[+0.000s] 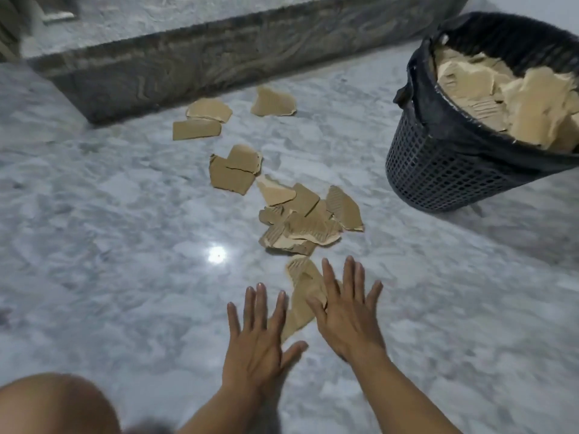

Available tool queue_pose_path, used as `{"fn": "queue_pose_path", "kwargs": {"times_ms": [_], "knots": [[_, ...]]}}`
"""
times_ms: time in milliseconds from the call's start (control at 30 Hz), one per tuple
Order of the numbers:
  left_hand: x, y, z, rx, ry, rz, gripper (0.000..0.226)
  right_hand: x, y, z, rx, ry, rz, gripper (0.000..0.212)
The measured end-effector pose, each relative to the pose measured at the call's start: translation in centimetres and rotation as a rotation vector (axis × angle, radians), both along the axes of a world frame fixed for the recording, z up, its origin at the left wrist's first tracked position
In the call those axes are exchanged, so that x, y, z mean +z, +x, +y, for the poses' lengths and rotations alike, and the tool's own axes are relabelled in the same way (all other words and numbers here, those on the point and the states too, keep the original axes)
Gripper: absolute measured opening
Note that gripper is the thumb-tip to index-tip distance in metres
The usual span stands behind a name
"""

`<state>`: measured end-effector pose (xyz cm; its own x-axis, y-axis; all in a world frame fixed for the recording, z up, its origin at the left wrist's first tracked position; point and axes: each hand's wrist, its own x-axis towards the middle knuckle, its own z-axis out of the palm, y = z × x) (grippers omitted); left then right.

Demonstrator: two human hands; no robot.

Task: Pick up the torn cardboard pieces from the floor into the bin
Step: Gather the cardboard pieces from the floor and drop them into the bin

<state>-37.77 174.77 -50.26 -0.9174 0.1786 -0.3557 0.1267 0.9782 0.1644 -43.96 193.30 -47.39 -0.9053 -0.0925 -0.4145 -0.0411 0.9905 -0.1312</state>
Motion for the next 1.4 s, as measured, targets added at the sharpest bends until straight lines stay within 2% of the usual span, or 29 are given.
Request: {"fn": "queue_pose_path", "kwargs": {"times_ms": [100, 167, 267, 467, 567, 633, 767, 833, 933, 1033, 1100, 1167, 1233, 1300, 1400], "knots": [[-0.9, -1.6, 0.3, 0.059, 0.012, 0.137, 0.084, -0.5, -2.5, 1.4, -0.014, -0.033, 0.066, 0.088], [-0.6, -4.1, 0.0, 0.109, 0.011, 0.152, 0.085, -0.8, -4.7, 2.1, 0.043, -0.013, 0.061, 0.098], [0.4, -7.4, -1.8, 0.061, -0.035, 0.151, 0.088, -0.9, -8.1, 2.0, 0.133, 0.0, 0.083, 0.107], [0.8, -13.8, -4.1, 0.034, -0.017, 0.131, 0.094, -1.4, -13.7, -0.1, 0.233, -0.024, 0.131, 0.099], [0.6, -16.7, -4.3, 0.046, 0.0, 0.111, 0.093, -1.1, -15.8, -1.4, 0.239, -0.025, 0.212, 0.101], [0.6, -18.1, -4.4, 0.094, 0.019, 0.13, 0.089, -1.0, -17.3, -2.2, 0.284, -0.008, 0.259, 0.107], [1.1, -22.1, -6.4, 0.293, 0.033, 0.242, 0.09, -1.6, -20.3, -3.7, 0.357, -0.05, 0.235, 0.125], [1.3, -25.4, -8.6, 0.35, 0.005, 0.276, 0.096, -2.0, -21.9, -4.5, 0.375, -0.094, 0.213, 0.125], [1.3, -29.5, -11.2, 0.359, -0.034, 0.151, 0.096, -2.4, -24.0, -6.1, 0.389, -0.089, 0.204, 0.117], [1.3, -31.1, -11.1, 0.447, 0.054, 0.065, 0.089, -2.3, -26.2, -7.4, 0.371, -0.084, 0.246, 0.119], [1.6, -30.7, -10.8, 0.488, 0.136, 0.063, 0.099, -2.1, -27.5, -7.8, 0.35, -0.112, 0.305, 0.124], [2.1, -29.9, -10.8, 0.48, 0.188, 0.028, 0.115, -2.1, -28.6, -8.0, 0.343, -0.151, 0.313, 0.119], [2.4, -29.0, -10.8, 0.446, 0.16, -0.002, 0.131, -2.4, -29.4, -8.2, 0.34, -0.152, 0.27, 0.114], [2.3, -28.9, -10.3, 0.43, 0.089, 0.019, 0.143, -2.4, -29.9, -8.4, 0.339, -0.138, 0.207, 0.118], [2.5, -30.0, -9.8, 0.44, 0.033, 0.071, 0.147, -1.1, -30.8, -8.4, 0.366, -0.088, 0.237, 0.122]]}}
